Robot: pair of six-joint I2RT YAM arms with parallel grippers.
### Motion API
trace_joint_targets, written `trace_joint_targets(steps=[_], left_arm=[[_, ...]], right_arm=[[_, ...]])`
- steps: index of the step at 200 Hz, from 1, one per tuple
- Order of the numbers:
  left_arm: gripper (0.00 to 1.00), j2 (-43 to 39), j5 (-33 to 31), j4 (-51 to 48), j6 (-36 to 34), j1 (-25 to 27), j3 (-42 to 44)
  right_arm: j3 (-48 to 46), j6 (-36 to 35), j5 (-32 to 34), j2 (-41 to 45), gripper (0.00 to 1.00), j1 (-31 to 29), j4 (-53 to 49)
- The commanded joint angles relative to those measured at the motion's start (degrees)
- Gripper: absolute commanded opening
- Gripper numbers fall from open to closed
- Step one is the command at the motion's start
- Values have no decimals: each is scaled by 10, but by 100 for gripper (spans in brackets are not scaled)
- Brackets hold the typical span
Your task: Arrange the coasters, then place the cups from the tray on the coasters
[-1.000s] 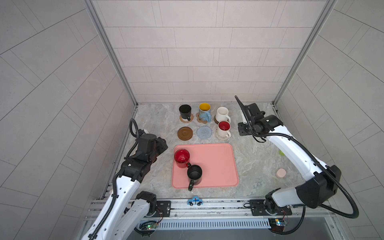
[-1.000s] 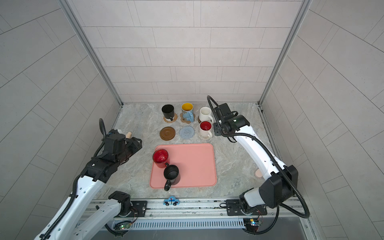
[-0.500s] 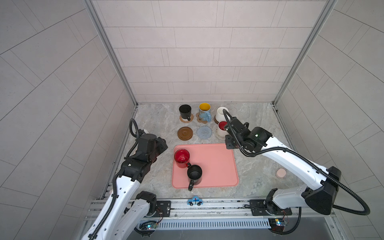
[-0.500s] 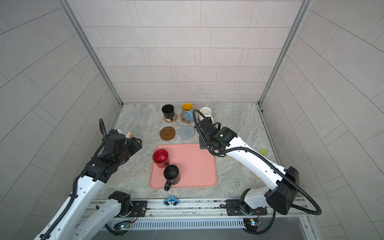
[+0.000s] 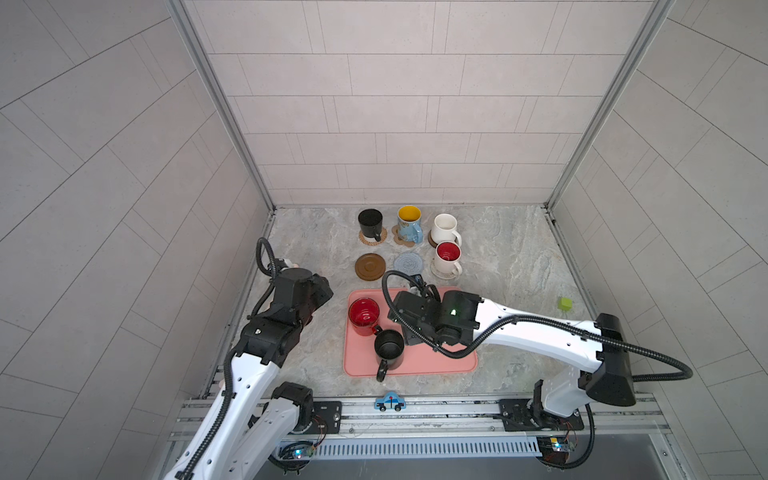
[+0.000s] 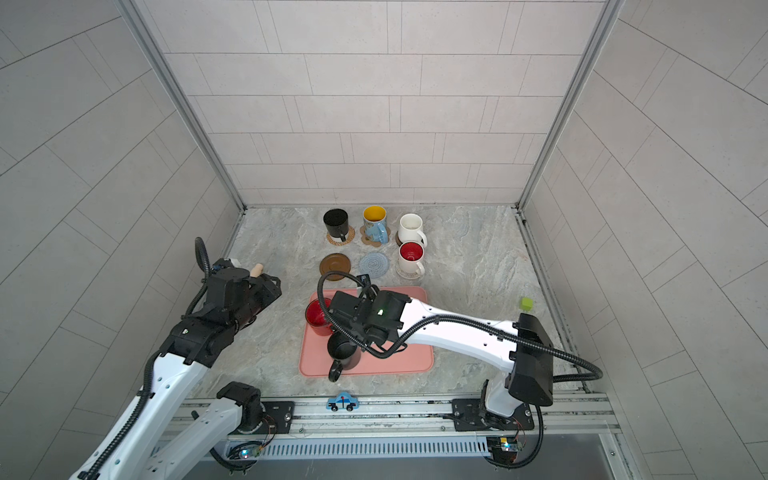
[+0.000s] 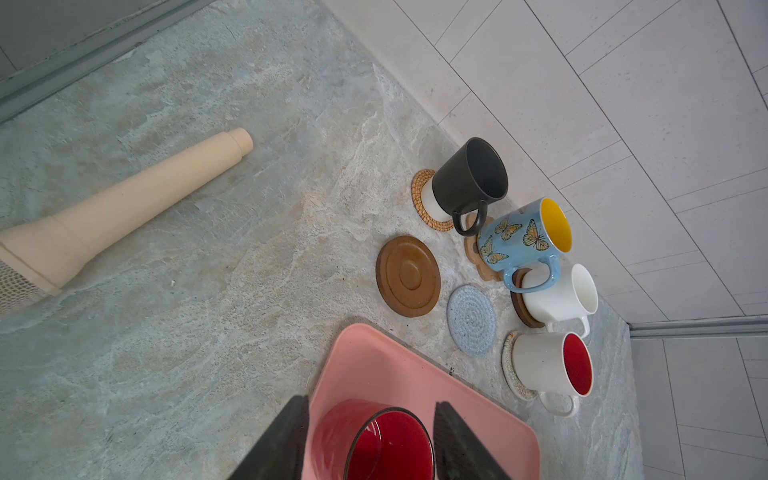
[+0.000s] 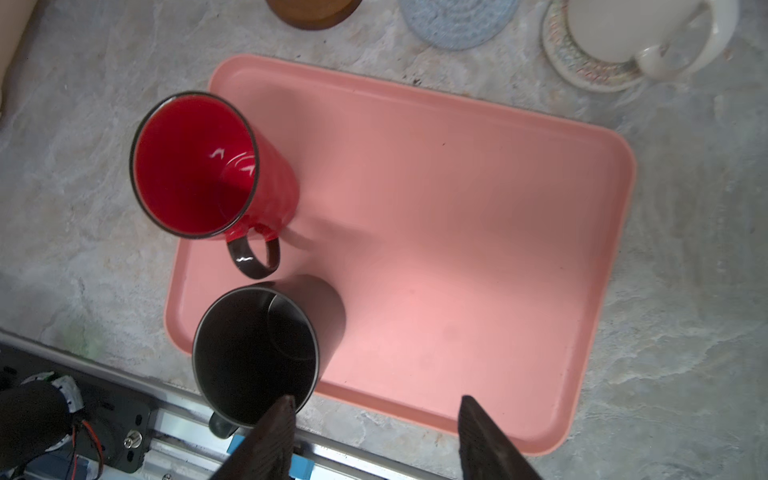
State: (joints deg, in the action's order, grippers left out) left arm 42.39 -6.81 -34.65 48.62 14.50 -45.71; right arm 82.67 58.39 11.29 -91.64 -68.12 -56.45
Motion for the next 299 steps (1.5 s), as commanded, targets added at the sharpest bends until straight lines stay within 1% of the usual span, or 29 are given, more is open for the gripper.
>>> trace_joint_targets(steps=[1, 8, 11, 17, 21, 61, 92, 126, 153, 215, 299], left_arm=[[55, -16, -18, -30, 1, -12, 4], [55, -20, -15, -37, 0, -16, 8], [55, -21, -15, -40, 0, -18, 9], [56, -24, -12, -43, 0, -22, 13], [56, -27, -9, -45, 0, -24, 17], [57, -57, 19, -42, 13, -53, 47], [57, -75, 20, -56, 5, -63, 51], [58, -90, 22, -65, 6, -67, 57], [58, -98, 22, -69, 8, -68, 59], [59, -99, 22, -73, 8, -69, 59], [59, -86, 24, -66, 8, -72, 51]], right_arm=[[22, 36, -10, -30, 69, -26, -22], [30, 36, -12, -42, 74, -35, -28], [35, 36, -11, -47, 79, -39, -33], [45, 36, -10, -56, 97, -45, -42], [49, 36, -9, -61, 100, -49, -48], [57, 41, -24, -86, 100, -77, -46], [67, 39, -34, -107, 100, -89, -47], [95, 26, -53, -152, 100, -95, -60], [120, 20, -43, -179, 100, -98, -83], [132, 20, -21, -213, 100, -97, -106], [103, 29, -1, -199, 100, -83, -96]])
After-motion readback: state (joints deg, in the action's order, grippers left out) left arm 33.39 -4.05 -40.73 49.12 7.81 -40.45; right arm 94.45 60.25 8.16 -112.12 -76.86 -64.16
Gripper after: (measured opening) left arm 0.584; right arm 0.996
